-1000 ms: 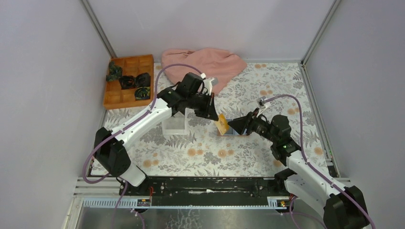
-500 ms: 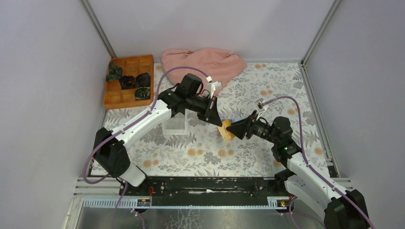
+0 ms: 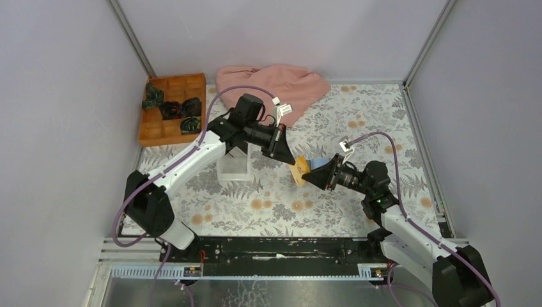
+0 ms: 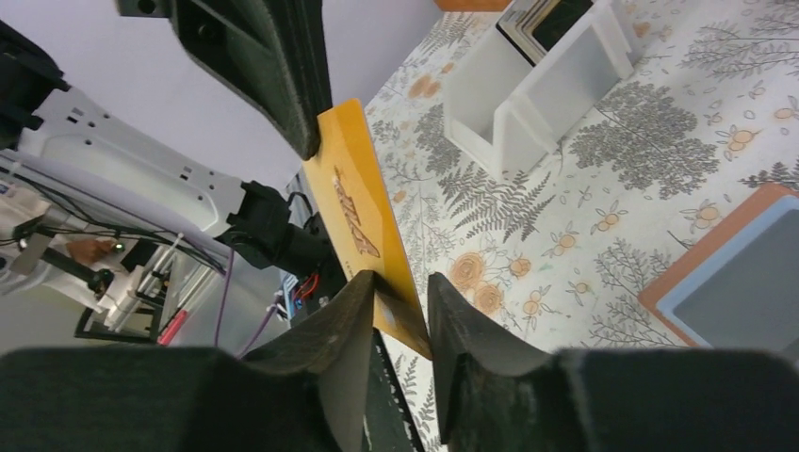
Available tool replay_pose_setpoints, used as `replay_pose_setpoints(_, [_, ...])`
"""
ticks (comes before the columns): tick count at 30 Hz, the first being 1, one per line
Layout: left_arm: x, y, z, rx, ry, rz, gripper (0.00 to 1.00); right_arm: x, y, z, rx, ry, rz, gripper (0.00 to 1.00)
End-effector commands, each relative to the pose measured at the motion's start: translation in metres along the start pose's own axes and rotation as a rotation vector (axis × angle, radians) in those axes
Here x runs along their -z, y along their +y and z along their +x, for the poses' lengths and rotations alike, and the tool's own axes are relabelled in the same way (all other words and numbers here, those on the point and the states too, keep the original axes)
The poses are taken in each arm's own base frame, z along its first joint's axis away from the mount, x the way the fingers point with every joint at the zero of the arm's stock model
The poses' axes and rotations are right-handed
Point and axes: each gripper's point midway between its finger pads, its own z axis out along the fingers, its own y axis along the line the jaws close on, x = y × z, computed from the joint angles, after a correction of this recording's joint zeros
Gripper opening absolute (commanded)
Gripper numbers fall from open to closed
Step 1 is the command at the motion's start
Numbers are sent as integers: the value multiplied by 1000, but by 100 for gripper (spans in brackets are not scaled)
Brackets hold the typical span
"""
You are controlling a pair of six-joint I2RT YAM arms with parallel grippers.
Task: Put the credit cards into the card holder
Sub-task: Pick up the credit card from the storage box, then insert the credit card into the card holder.
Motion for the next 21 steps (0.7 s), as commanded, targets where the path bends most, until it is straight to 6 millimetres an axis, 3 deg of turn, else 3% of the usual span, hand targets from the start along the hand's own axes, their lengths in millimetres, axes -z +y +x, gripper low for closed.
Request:
replay_pose_setpoints(1, [1, -9, -5, -59, -10, 84, 0, 0, 24, -13, 23, -52, -113, 29])
replay_pose_setpoints(6, [2, 6, -5, -29, -21, 41, 1, 0, 29, -15, 16, -63, -133, 7])
replay_pose_setpoints(8, [4, 18, -8, 4, -36, 1, 19, 1, 28, -15, 14, -71, -126, 1])
replay_pose_setpoints(11, [4, 36, -16, 48, -82, -85, 33, 1, 22, -15, 12, -79, -94, 0])
replay_pose_setpoints(21, [15, 93, -58, 209, -347, -313, 44, 3, -13, -14, 11, -74, 113, 0])
